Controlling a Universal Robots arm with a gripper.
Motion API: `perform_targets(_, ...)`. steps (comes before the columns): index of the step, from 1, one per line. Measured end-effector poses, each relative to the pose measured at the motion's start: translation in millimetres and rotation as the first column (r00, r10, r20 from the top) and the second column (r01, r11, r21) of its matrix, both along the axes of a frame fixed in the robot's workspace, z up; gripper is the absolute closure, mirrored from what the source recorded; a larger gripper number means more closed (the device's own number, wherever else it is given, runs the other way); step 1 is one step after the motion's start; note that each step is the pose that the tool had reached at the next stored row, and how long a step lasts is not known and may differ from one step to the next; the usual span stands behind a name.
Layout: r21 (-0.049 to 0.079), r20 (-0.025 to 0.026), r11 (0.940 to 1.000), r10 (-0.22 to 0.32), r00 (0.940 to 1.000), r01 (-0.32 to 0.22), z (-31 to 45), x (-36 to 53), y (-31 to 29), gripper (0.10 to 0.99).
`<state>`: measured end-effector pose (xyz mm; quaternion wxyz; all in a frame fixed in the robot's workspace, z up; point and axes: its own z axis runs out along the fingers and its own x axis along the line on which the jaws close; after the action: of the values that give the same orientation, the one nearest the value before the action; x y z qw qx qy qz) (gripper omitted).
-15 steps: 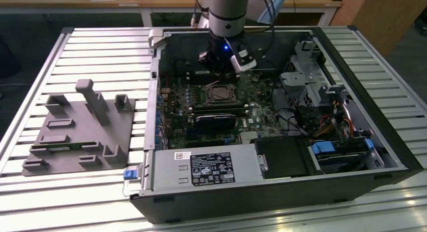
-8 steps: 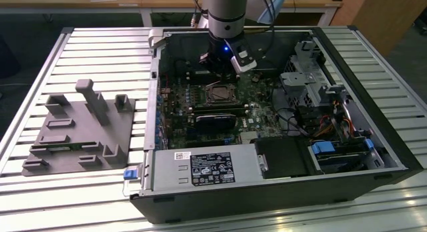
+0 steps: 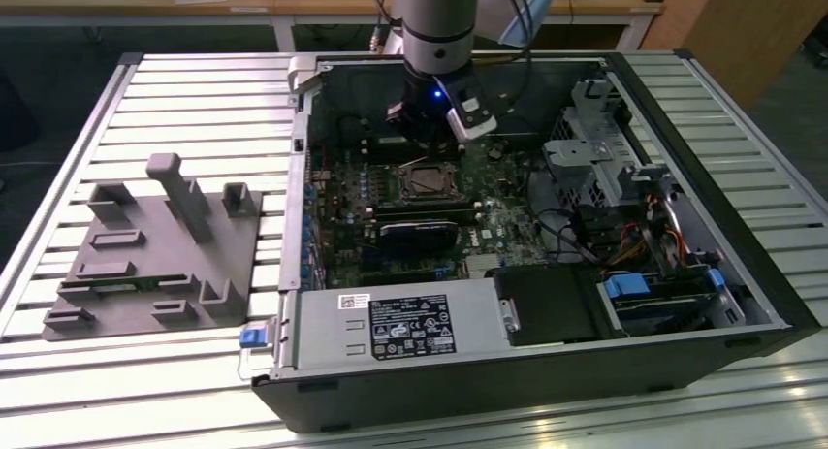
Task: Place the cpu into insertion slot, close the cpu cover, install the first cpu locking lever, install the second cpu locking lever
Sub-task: 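Install the first cpu locking lever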
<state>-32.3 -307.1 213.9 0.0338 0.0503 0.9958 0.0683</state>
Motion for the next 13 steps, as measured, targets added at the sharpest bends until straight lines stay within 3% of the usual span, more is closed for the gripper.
perform_targets(13,0.010,-0.0001,0.9999,-0.003,1.0000,0.003,-4.0,-6.0,5.7,0.980)
